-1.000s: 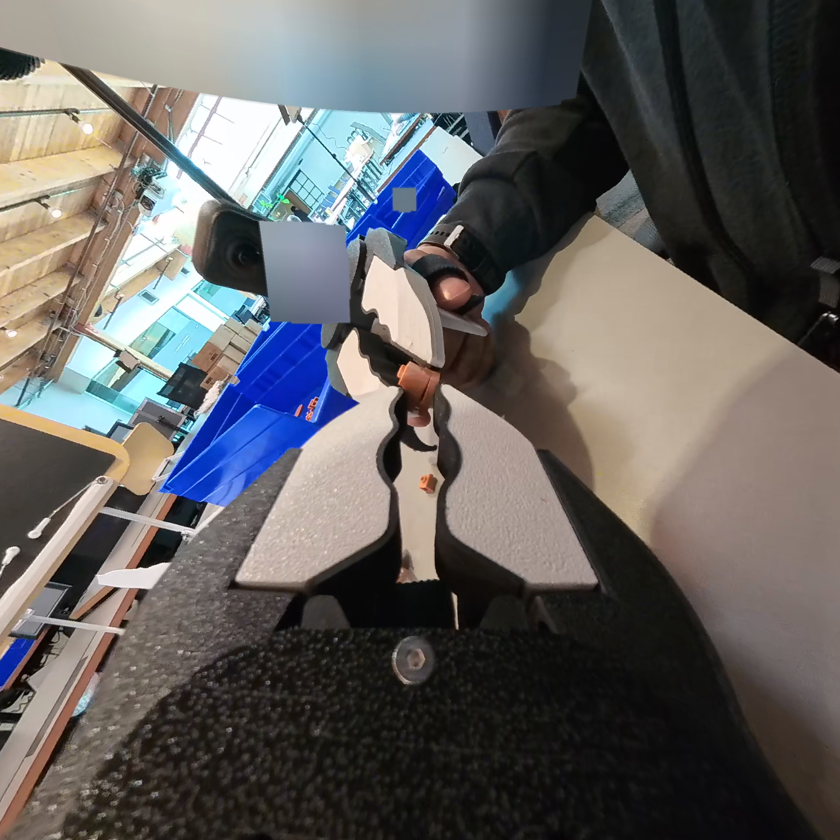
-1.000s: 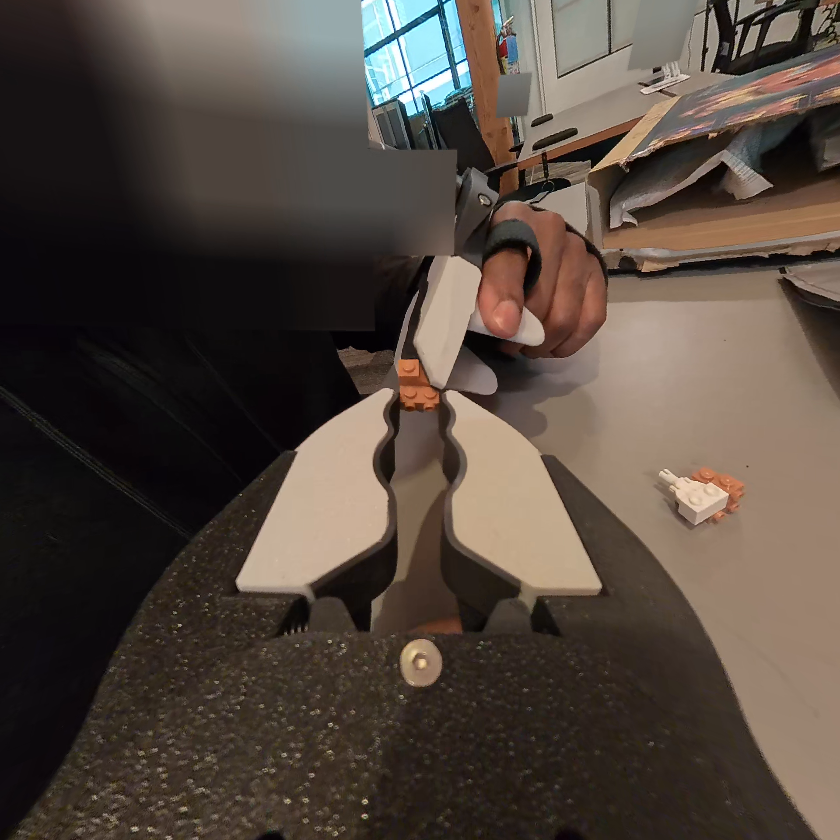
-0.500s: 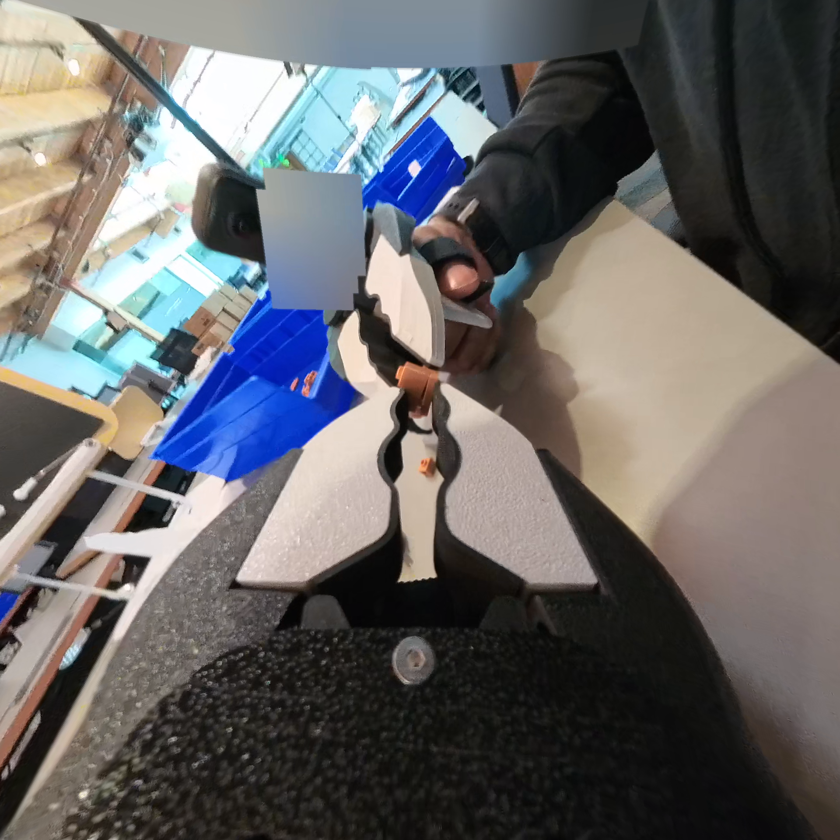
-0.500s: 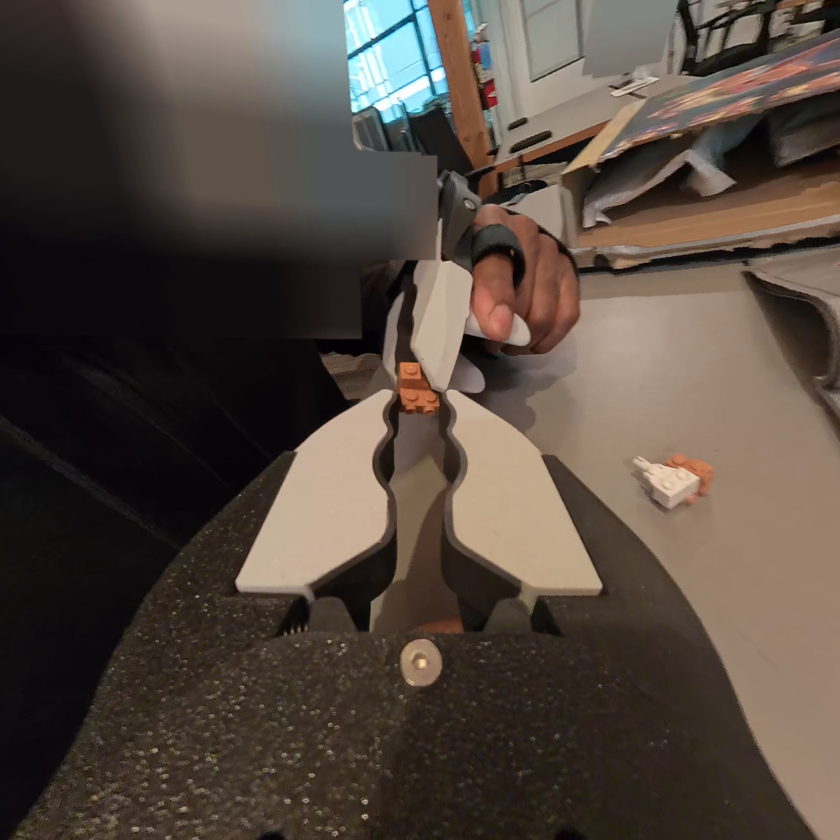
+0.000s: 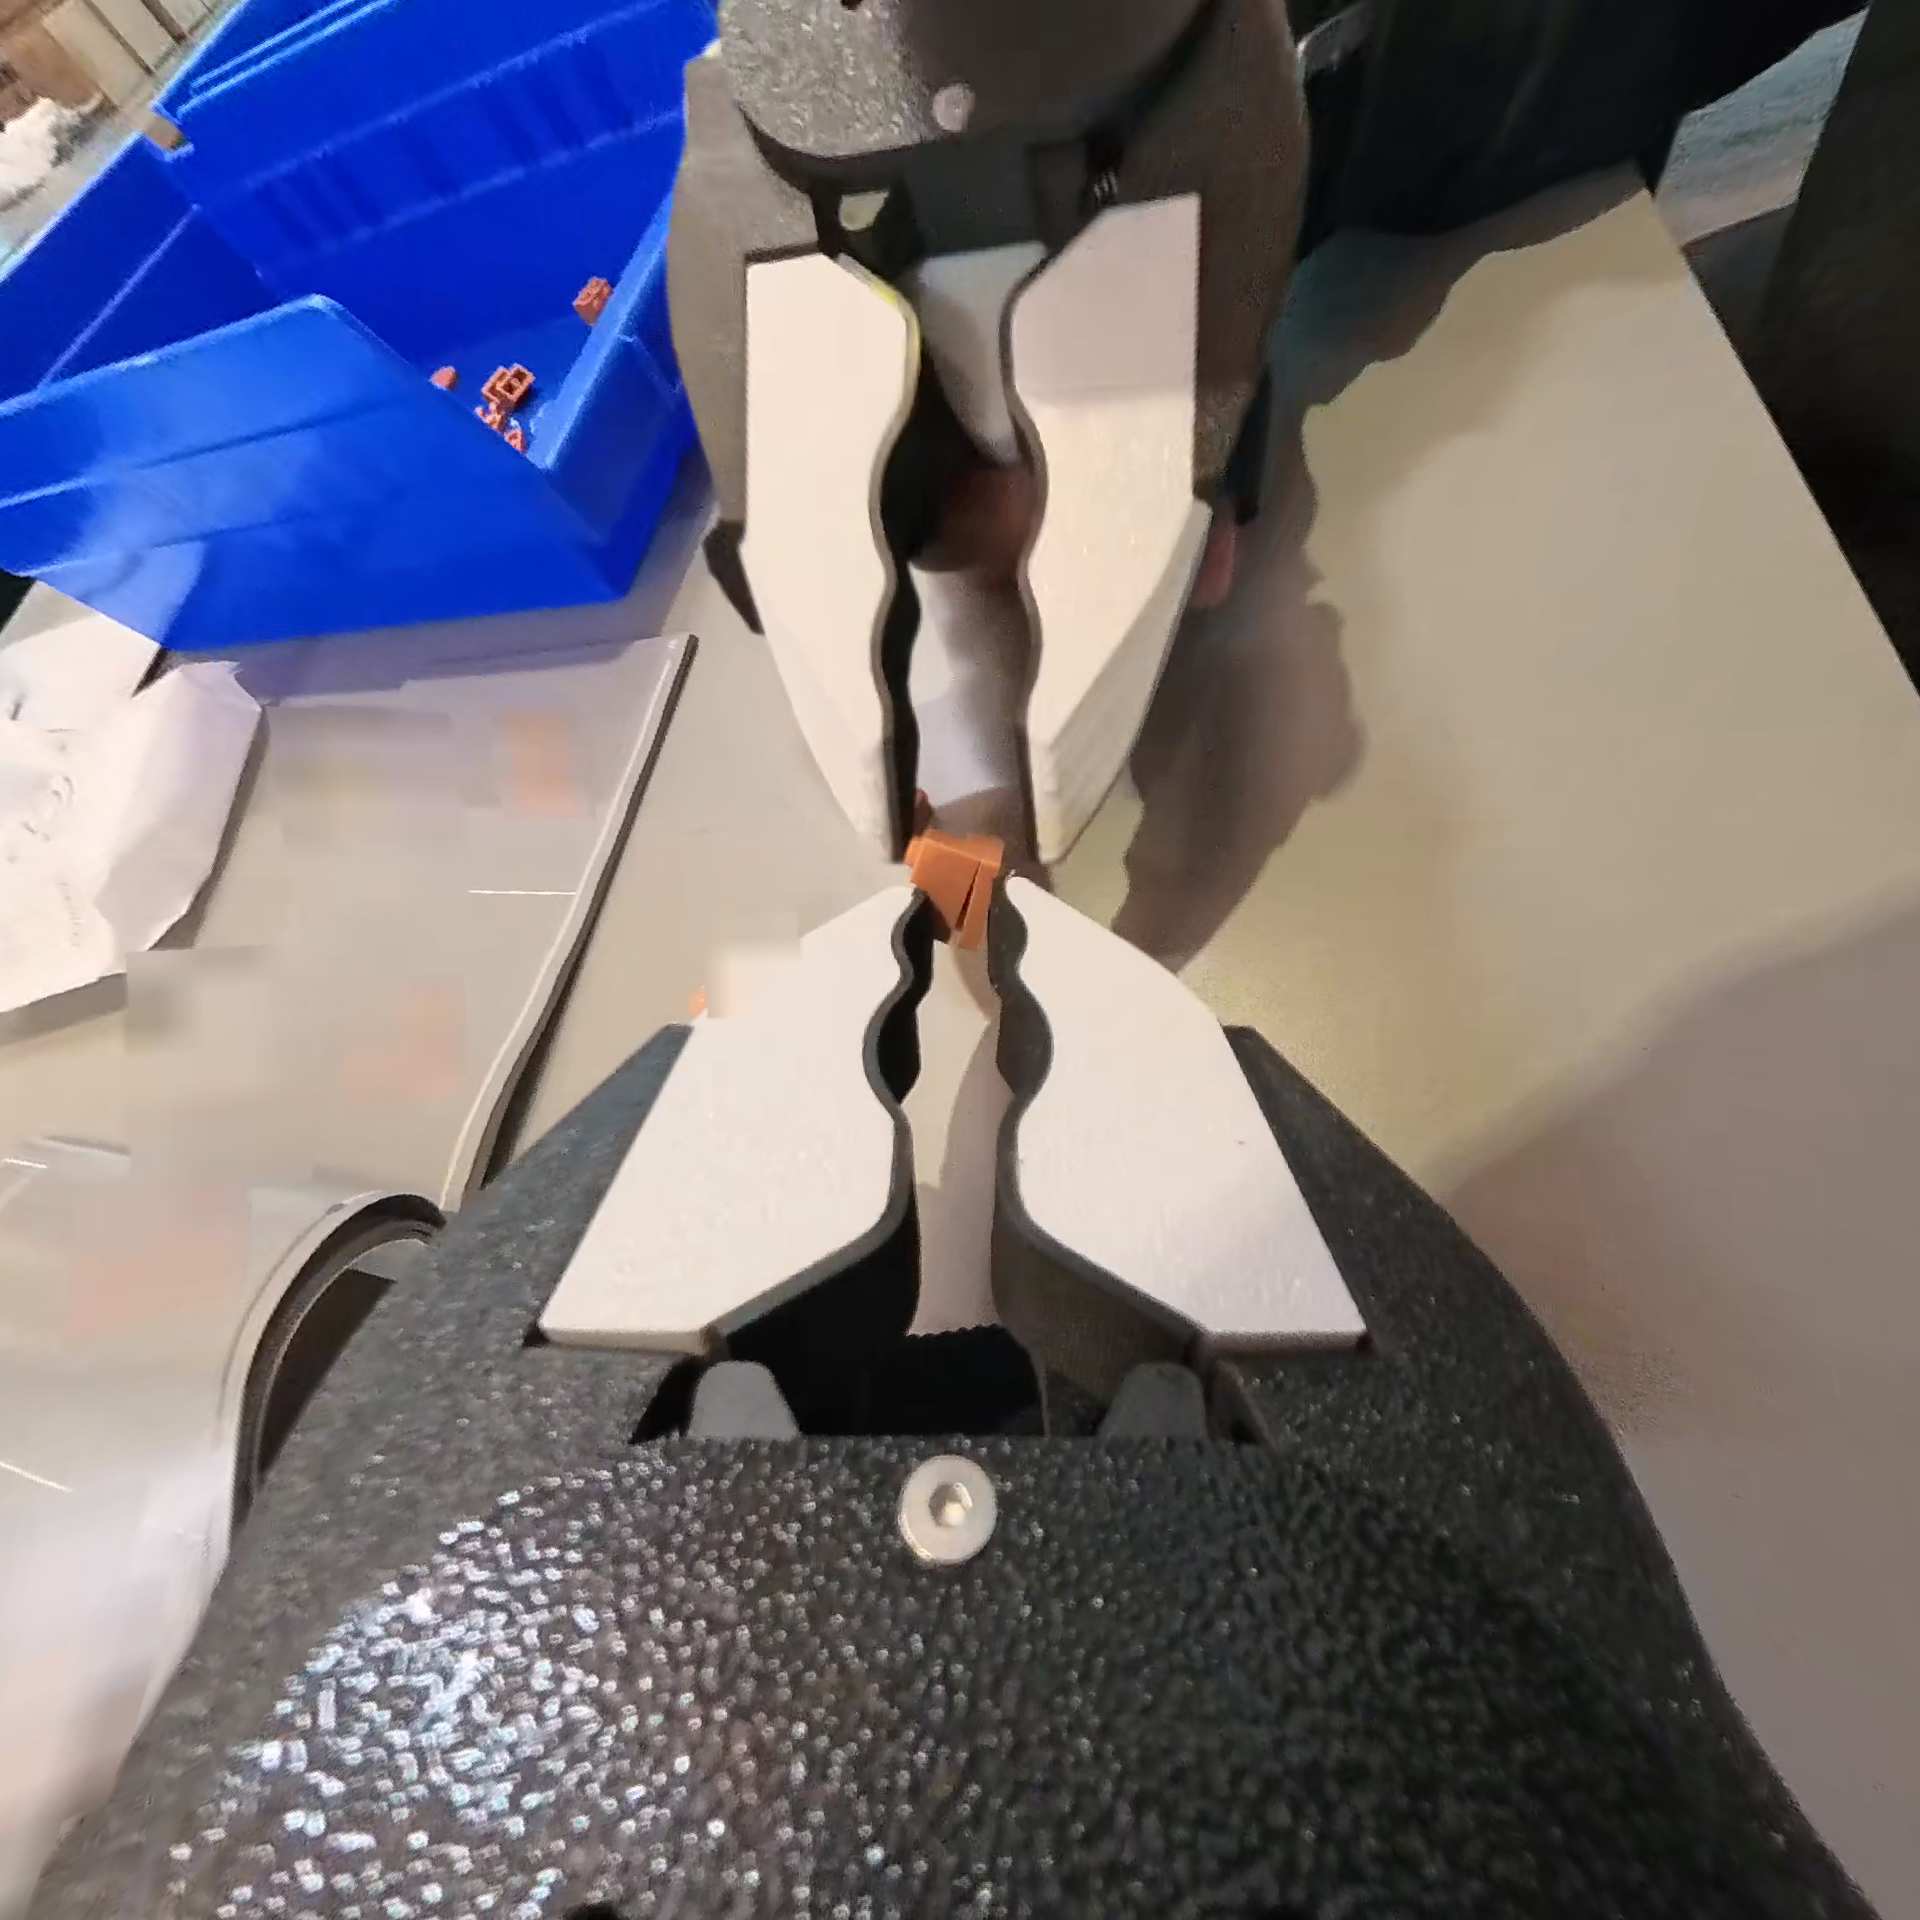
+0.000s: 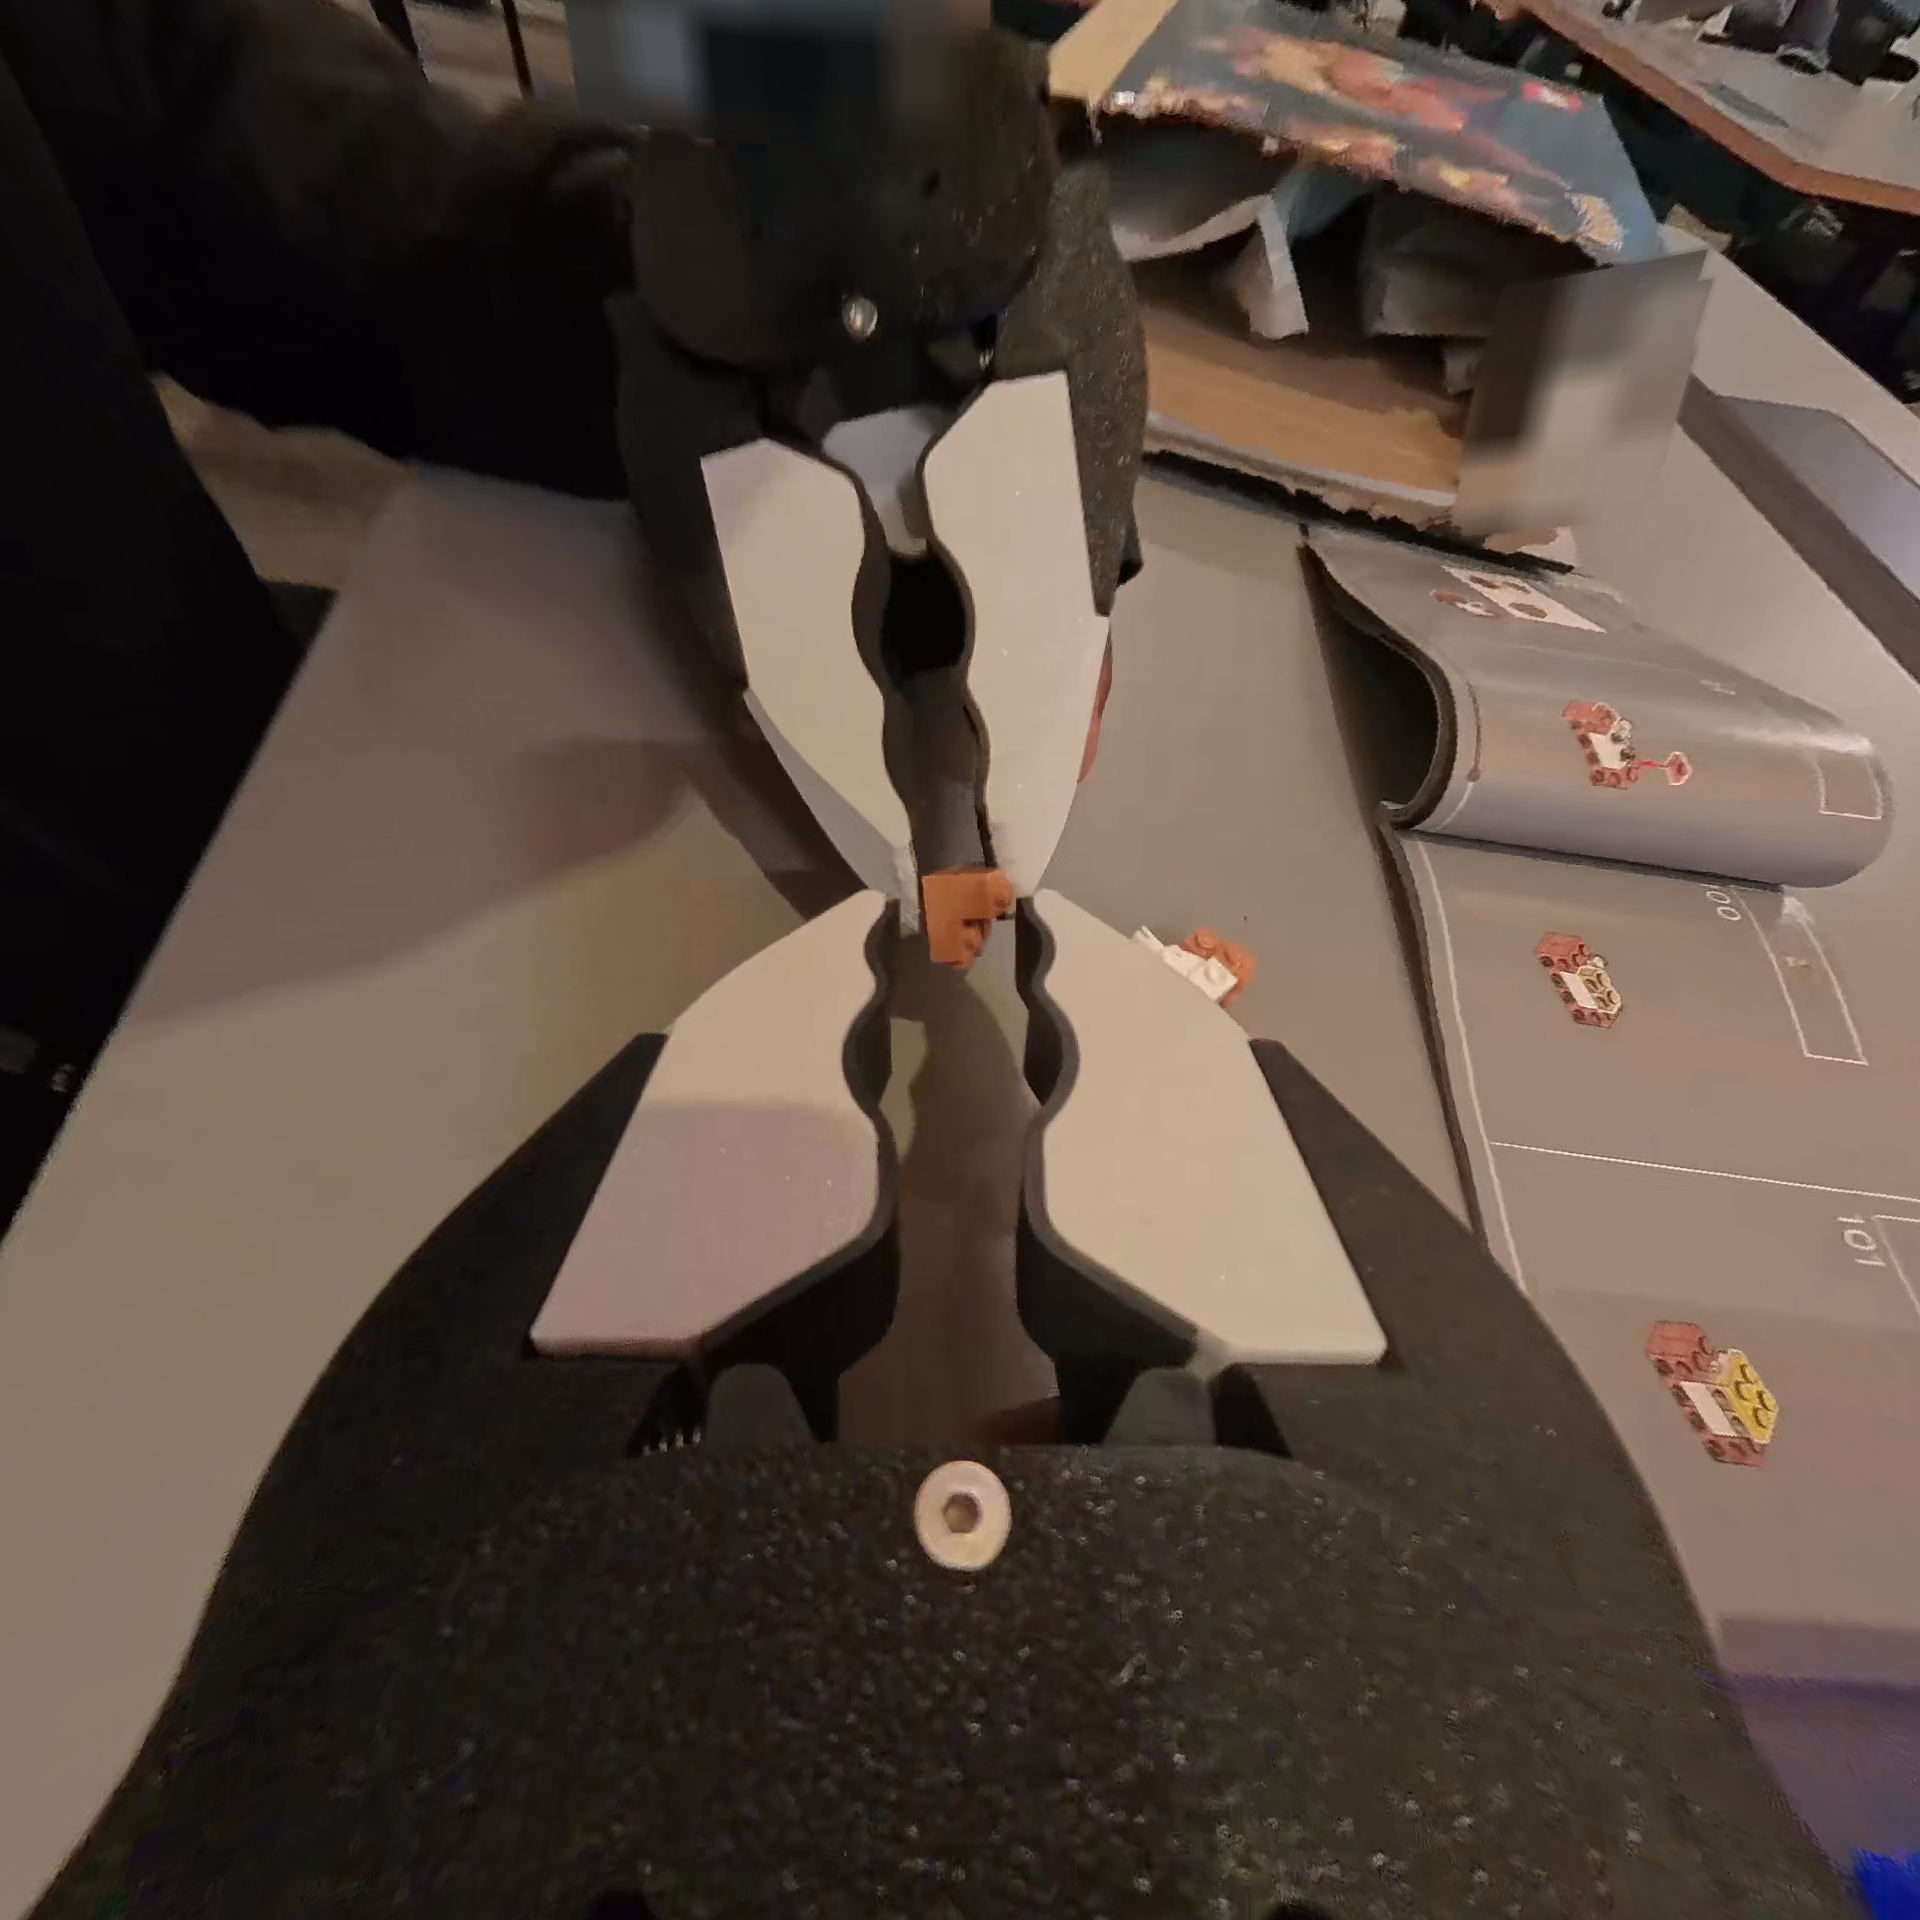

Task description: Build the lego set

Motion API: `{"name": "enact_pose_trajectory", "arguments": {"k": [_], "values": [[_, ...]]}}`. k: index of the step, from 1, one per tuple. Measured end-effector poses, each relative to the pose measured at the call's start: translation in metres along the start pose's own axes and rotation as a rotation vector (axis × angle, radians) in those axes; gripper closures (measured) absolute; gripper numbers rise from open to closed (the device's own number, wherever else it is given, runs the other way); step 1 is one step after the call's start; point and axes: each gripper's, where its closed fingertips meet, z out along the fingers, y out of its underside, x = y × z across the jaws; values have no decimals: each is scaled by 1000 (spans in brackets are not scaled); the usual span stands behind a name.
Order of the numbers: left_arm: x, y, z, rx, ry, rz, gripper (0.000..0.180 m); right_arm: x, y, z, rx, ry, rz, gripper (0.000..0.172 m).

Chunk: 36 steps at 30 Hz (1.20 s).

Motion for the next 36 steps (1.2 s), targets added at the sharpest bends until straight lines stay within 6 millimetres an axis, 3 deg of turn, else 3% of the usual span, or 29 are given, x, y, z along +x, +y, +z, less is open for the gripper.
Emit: {"name": "enact_pose_trajectory", "arguments": {"k": [8,16,28,36], "values": [[1,5,2,-52,8,-18,171,1,7,6,-62,58,-84,152],[11,9,3,-81,54,46,171,-7,13,8,-98,9,-115,157],[8,-6,-3,45,17,68,164,-10,1,0,-5,-49,-50,157],[7,-10,-6,81,-12,113,171,-8,-5,-5,52,-63,2,157]]}}
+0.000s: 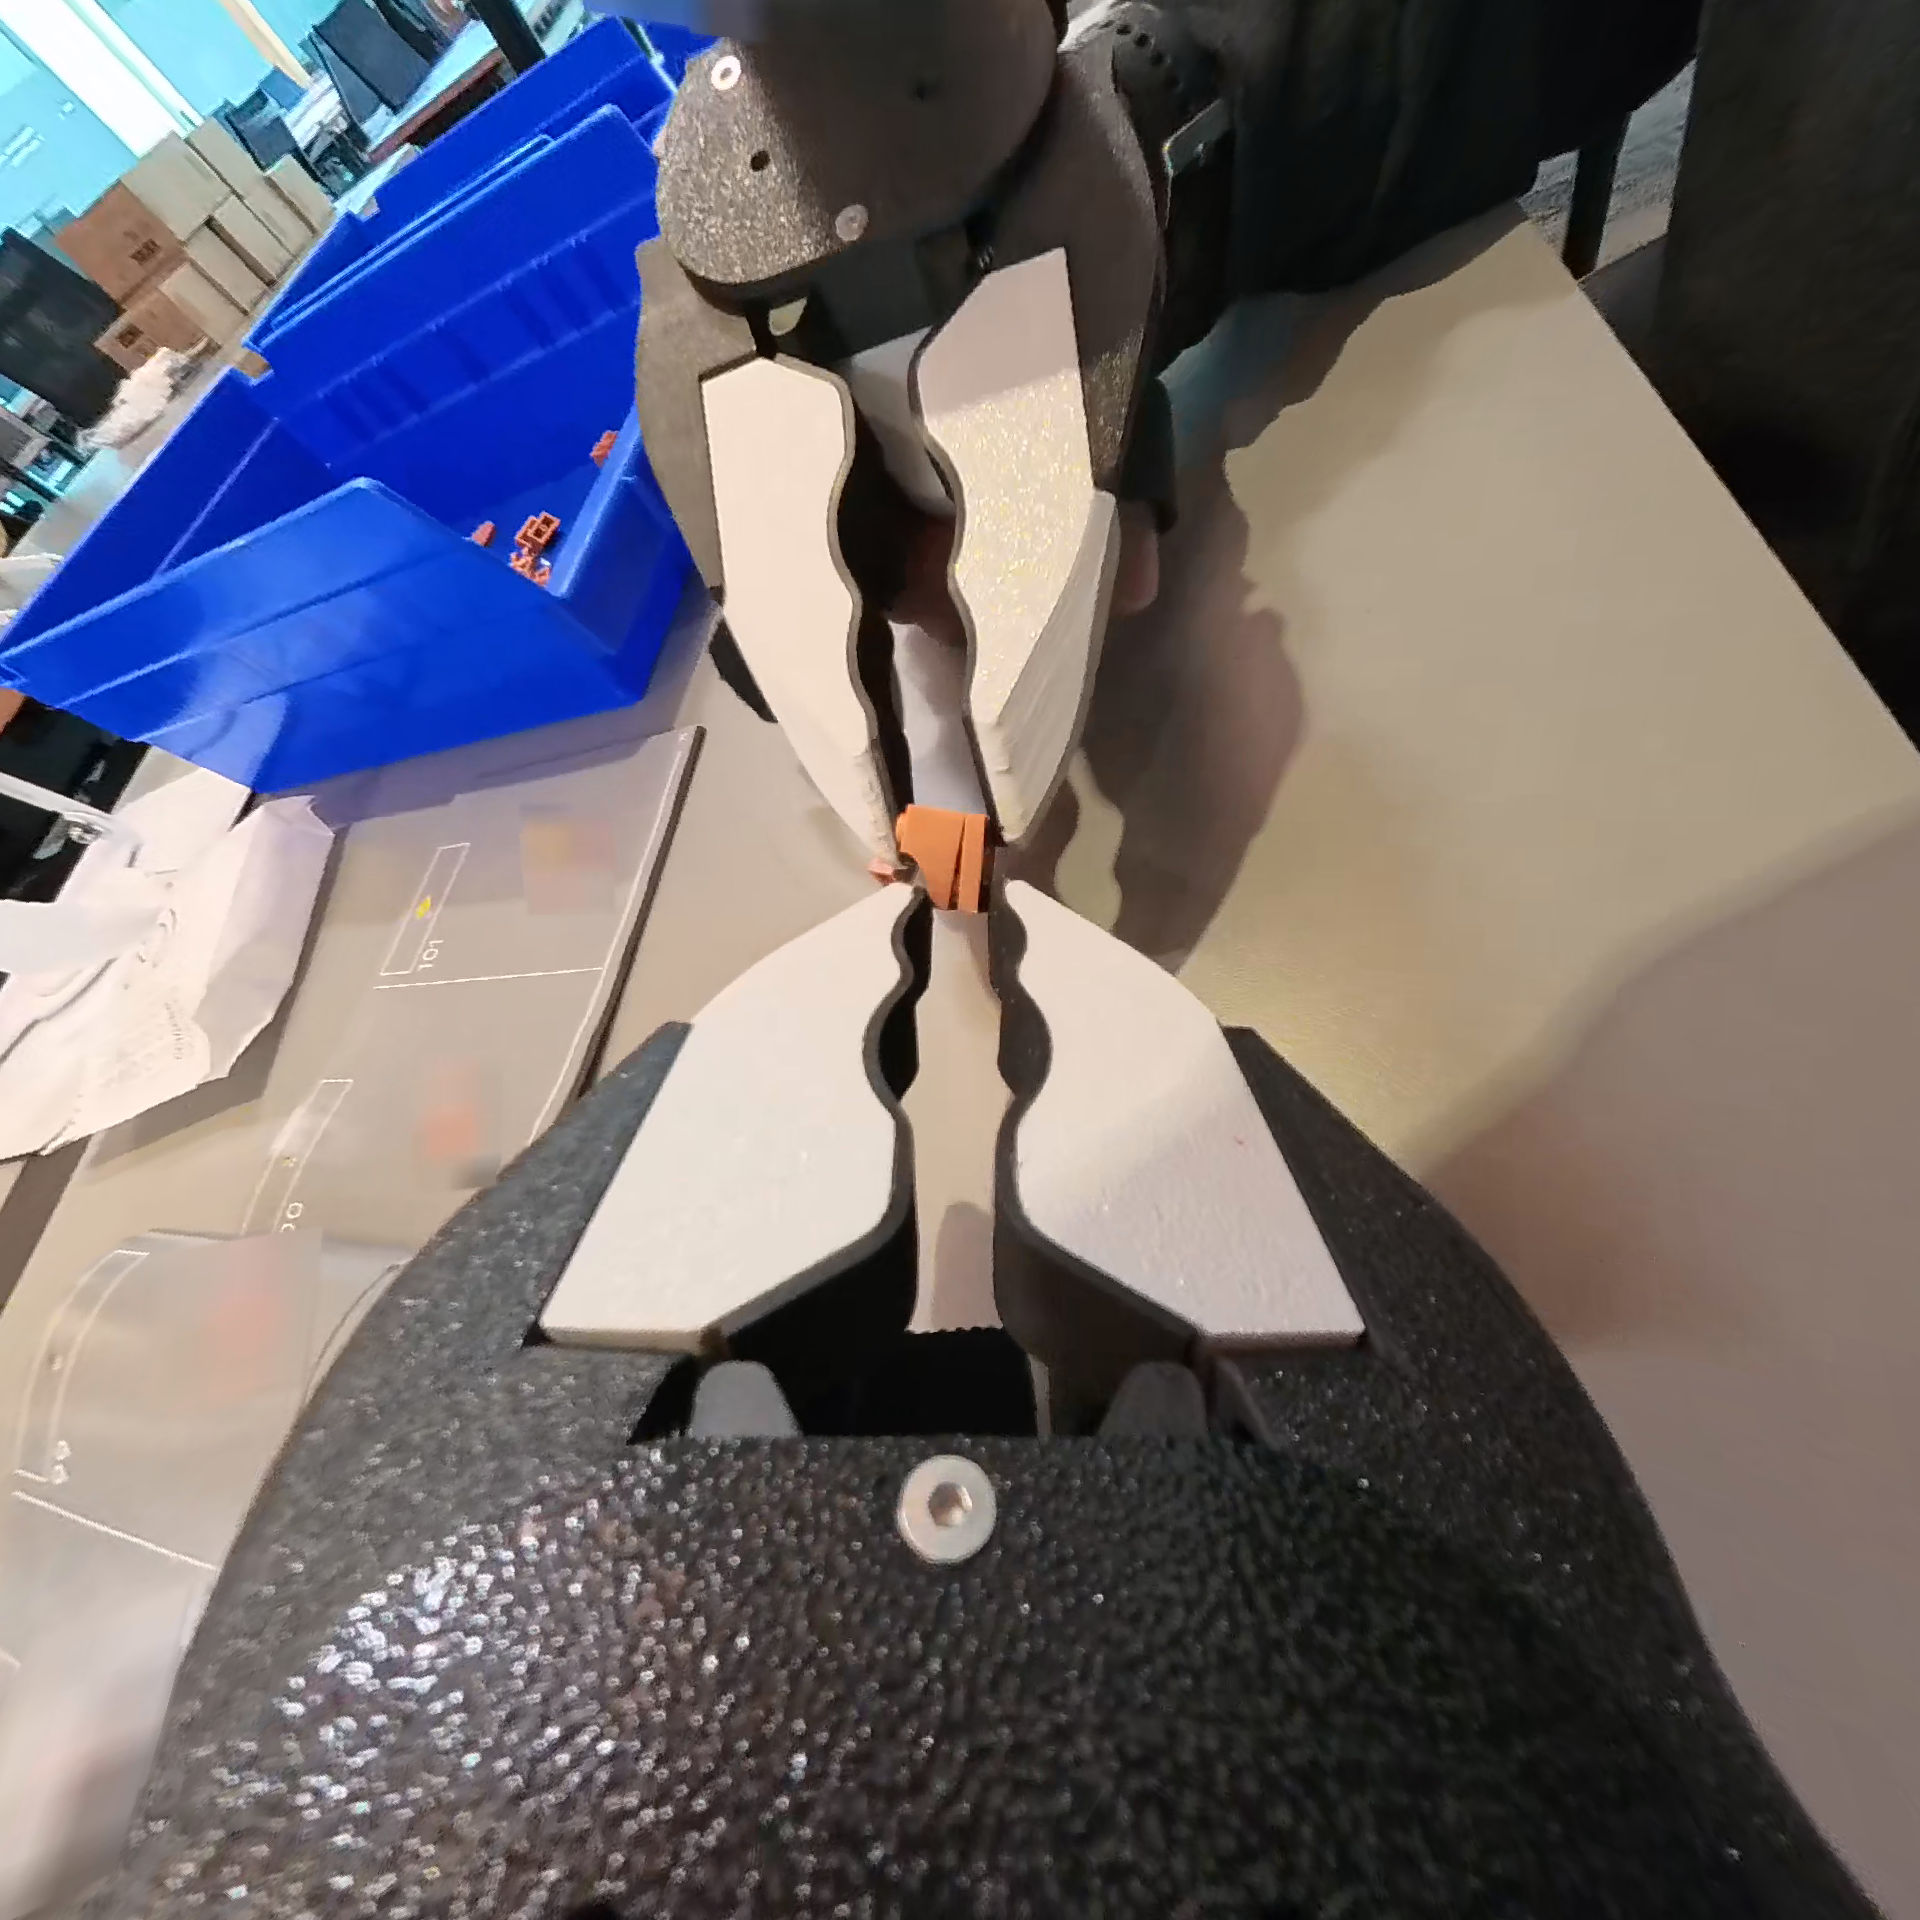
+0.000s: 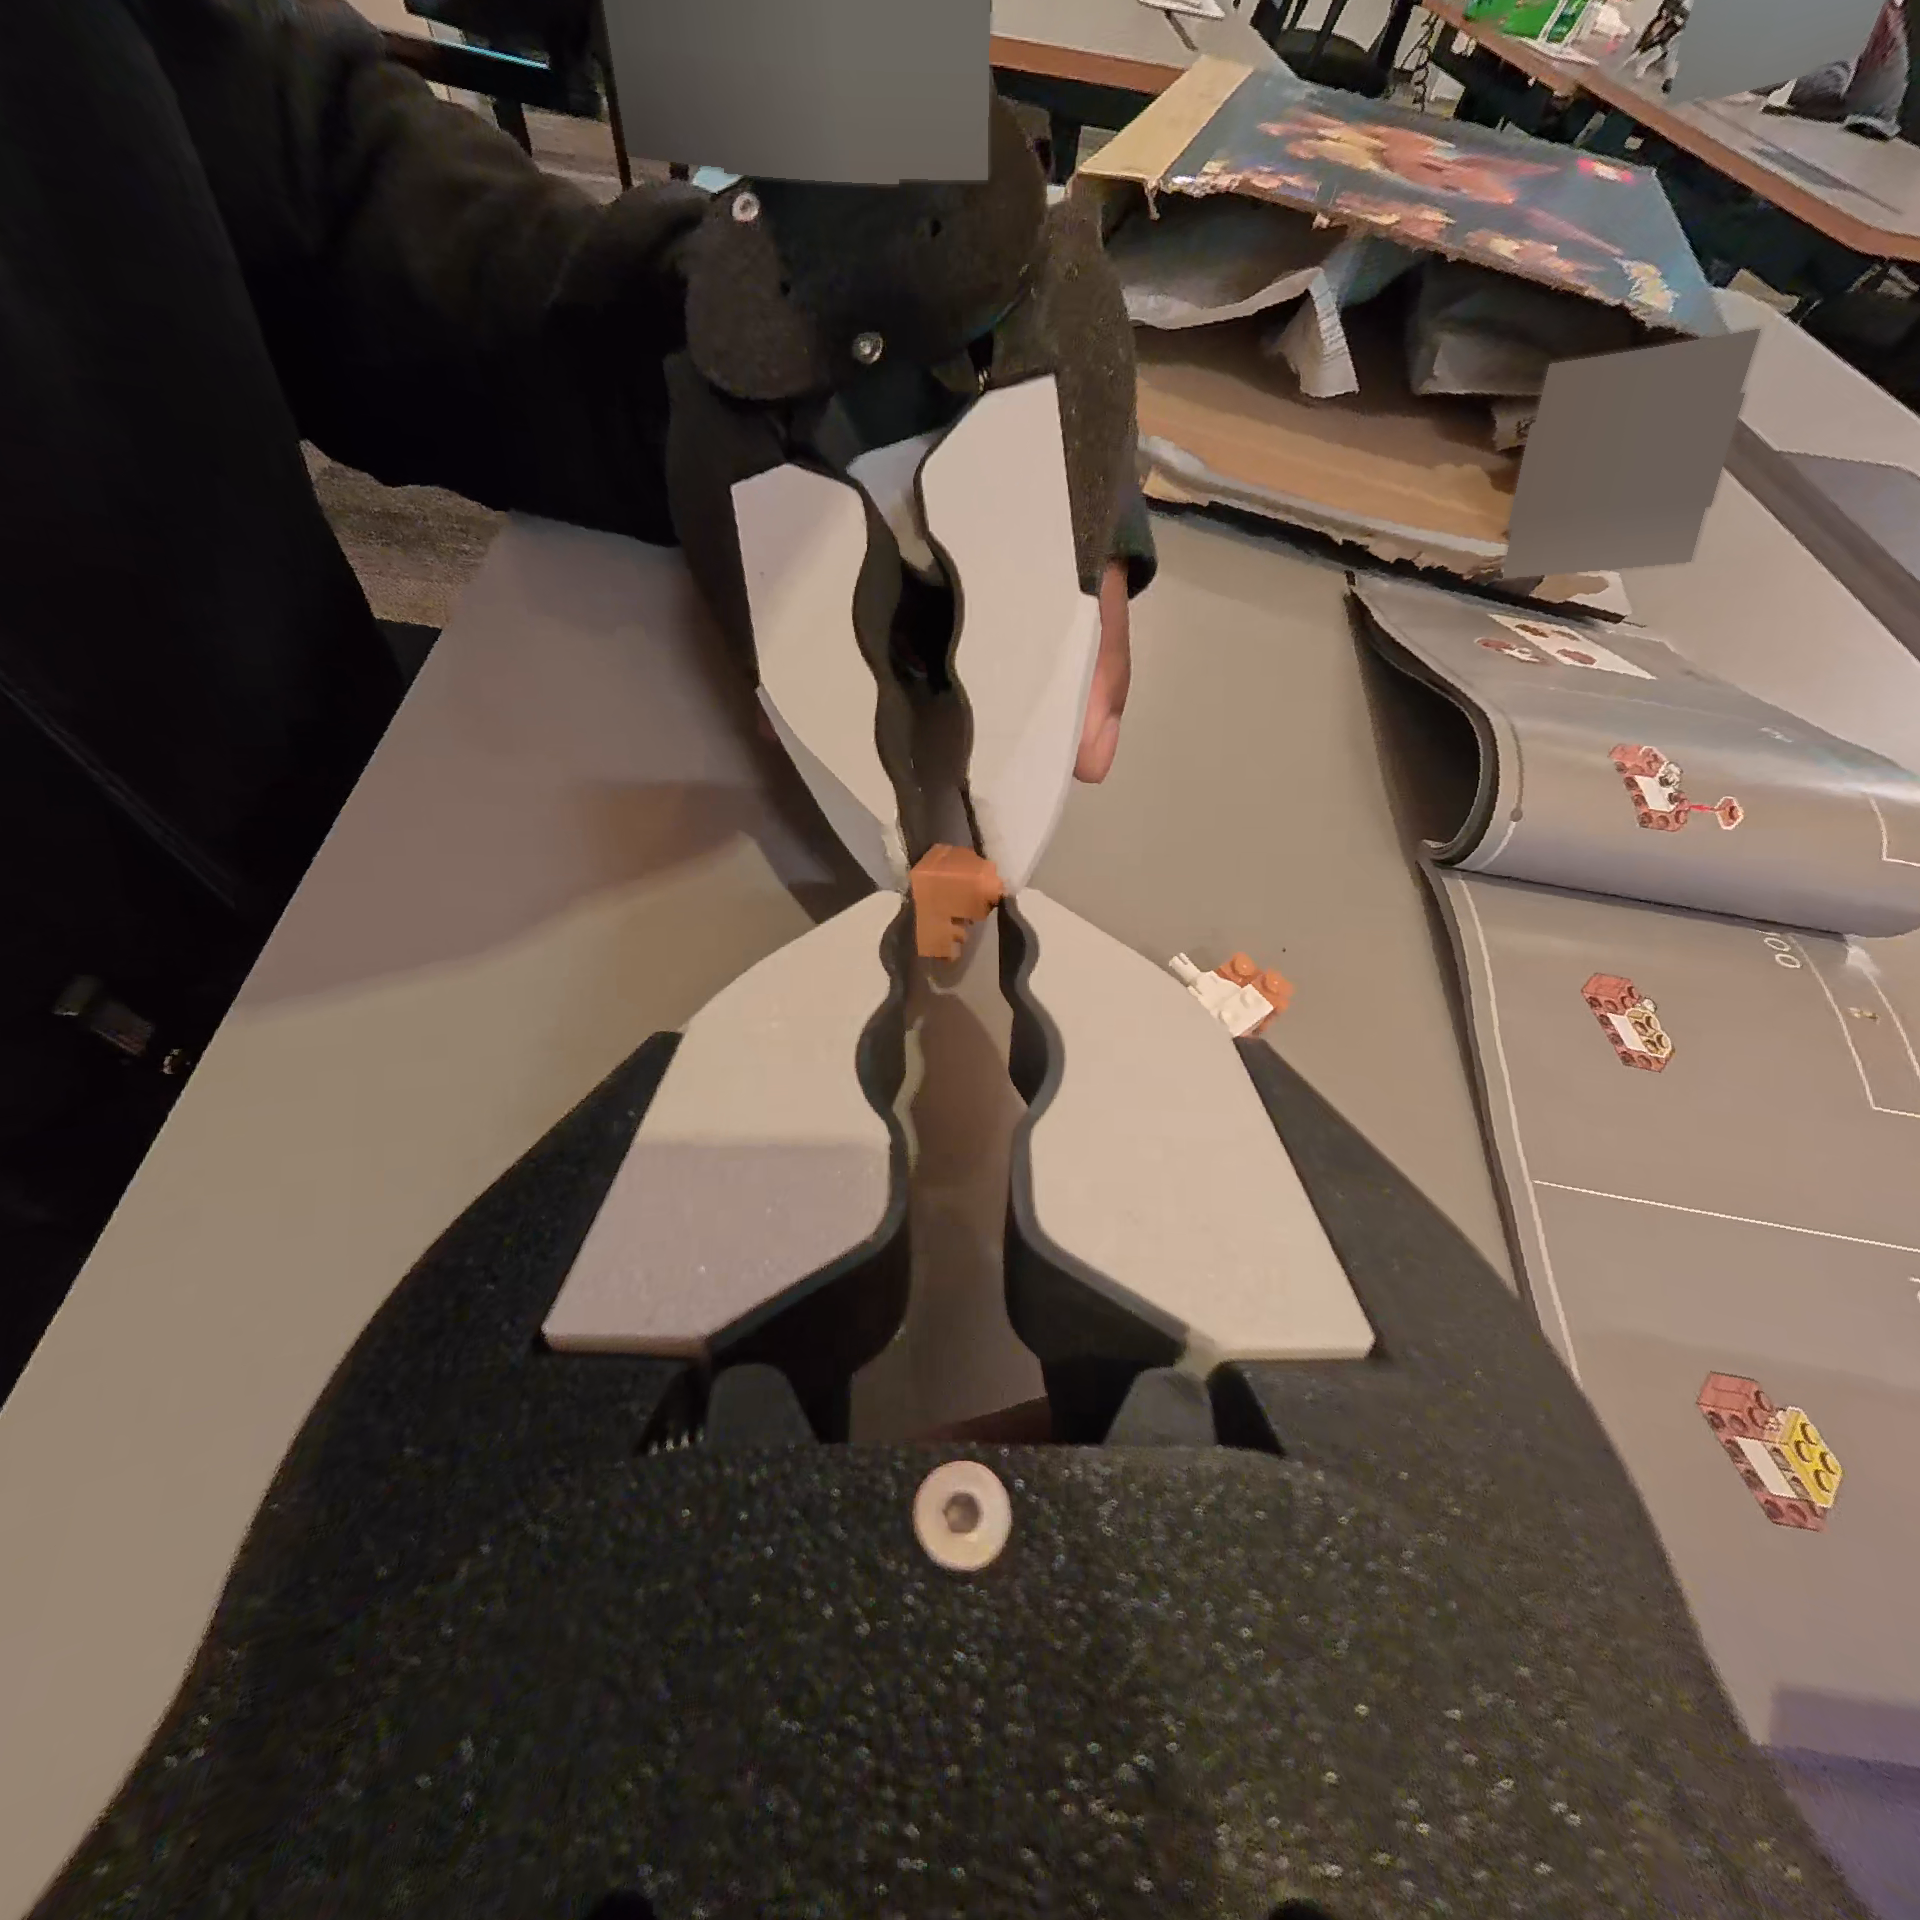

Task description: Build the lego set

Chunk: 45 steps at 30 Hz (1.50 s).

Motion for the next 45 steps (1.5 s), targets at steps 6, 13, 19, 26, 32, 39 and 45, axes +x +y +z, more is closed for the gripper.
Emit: {"name": "enact_pose_trajectory", "arguments": {"k": [6,13,19,26,32,39,45], "values": [[1,2,-1,-25,9,12,173,-1,2,2,-19,6,-10,159],[-2,0,-1,-12,3,-17,174,0,0,0,-4,1,17,159],[0,1,-1,-15,11,-15,174,-1,1,1,-12,2,7,159],[1,14,3,-78,43,-91,174,5,8,4,-67,91,-111,147],[4,17,6,-106,63,-110,174,5,13,9,-104,121,-177,156],[6,17,6,-104,85,-136,174,4,13,9,-108,95,-141,157],[6,18,7,-117,85,-128,174,4,15,9,-128,96,-127,157]]}}
